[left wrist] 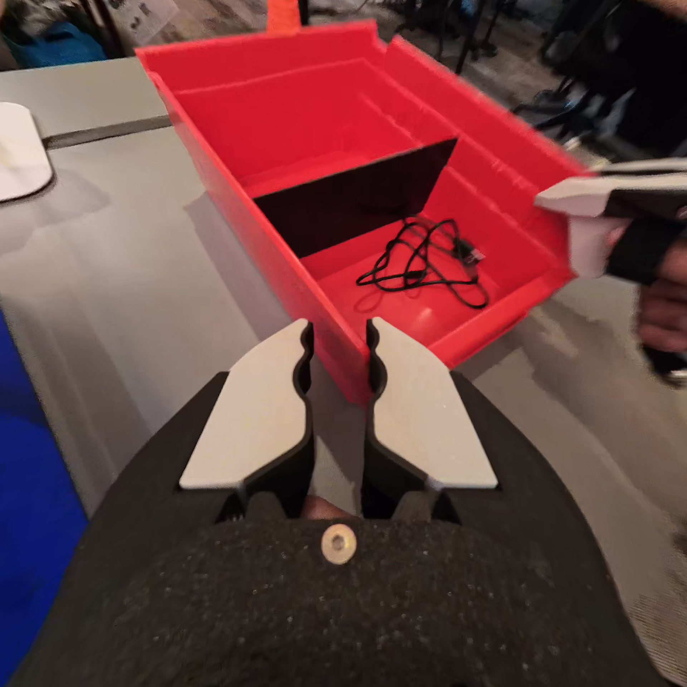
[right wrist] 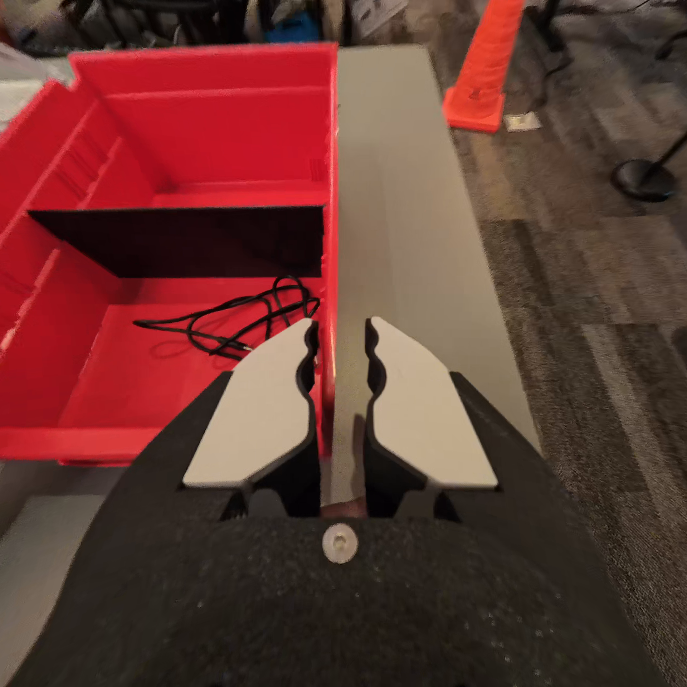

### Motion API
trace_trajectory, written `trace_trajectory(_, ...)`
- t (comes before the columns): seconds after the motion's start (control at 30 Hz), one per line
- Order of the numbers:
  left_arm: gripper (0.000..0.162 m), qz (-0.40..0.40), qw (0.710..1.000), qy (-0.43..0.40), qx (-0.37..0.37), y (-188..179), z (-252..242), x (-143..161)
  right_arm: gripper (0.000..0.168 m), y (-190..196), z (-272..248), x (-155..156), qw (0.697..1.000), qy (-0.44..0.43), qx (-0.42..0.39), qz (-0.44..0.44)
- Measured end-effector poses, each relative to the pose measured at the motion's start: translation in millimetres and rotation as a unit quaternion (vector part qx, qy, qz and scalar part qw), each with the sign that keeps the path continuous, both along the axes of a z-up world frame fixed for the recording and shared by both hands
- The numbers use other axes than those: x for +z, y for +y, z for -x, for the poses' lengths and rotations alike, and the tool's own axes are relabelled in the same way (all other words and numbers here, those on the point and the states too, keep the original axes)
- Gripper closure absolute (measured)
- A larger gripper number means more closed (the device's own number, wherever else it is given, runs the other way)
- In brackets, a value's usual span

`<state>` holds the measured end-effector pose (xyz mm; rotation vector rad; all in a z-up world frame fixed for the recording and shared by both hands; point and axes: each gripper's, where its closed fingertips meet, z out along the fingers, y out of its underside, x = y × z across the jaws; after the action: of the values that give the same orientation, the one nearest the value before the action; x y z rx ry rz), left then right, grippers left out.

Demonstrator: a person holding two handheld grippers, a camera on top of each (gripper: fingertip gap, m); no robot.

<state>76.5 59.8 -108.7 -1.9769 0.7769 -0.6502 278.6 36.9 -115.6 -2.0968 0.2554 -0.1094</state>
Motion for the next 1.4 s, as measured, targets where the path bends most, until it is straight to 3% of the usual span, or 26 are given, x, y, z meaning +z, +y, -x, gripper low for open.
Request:
trace_trajectory(0.1,0.134,0.015,0.995,-0.082,-0.047,-25,32,48,0.137,-24,10,42,0.997,-0.046,-0.024,-0.065)
trace_trajectory(0.17,0.124,-0.015,0.990,-0.127,-0.064,-37,72,85,0.130,-40,33,63,0.992,-0.095,-0.015,-0.079)
trace_trajectory(0.27,0.122,-0.084,0.984,-0.148,-0.055,-41,151,132,0.123,-47,108,63,0.991,-0.087,0.061,-0.077)
trace_trajectory(0.33,0.122,-0.123,0.988,-0.092,0.003,-25,213,141,0.120,-45,177,52,0.988,-0.024,0.134,-0.079)
trace_trajectory(0.47,0.118,-0.097,0.989,0.019,0.107,8,315,105,0.117,-30,306,43,0.957,0.113,0.248,-0.100)
trace_trajectory(0.6,0.103,-0.067,0.980,0.127,0.135,16,347,34,0.101,6,359,32,0.958,0.136,0.234,-0.099)
trace_trajectory(0.73,0.106,0.008,0.984,0.076,0.163,24,338,-4,0.106,36,366,6,0.978,0.070,0.191,-0.046)
trace_trajectory(0.83,0.123,0.061,0.981,0.047,0.180,39,336,-22,0.130,41,373,-20,0.984,0.058,0.165,0.020)
trace_trajectory(0.87,0.139,0.064,0.980,0.043,0.181,44,336,-24,0.133,42,371,-24,0.987,0.051,0.147,0.028)
trace_trajectory(0.97,0.155,0.034,0.974,0.080,0.209,56,349,-25,0.161,38,366,-23,0.992,0.054,0.109,0.039)
trace_trajectory(1.17,0.157,0.001,0.974,0.081,0.212,55,368,-18,0.165,34,381,-20,0.997,0.013,0.074,0.034)
trace_trajectory(1.4,0.158,-0.028,0.964,0.085,0.251,75,473,-3,0.164,61,485,-12,0.991,0.028,0.128,0.007)
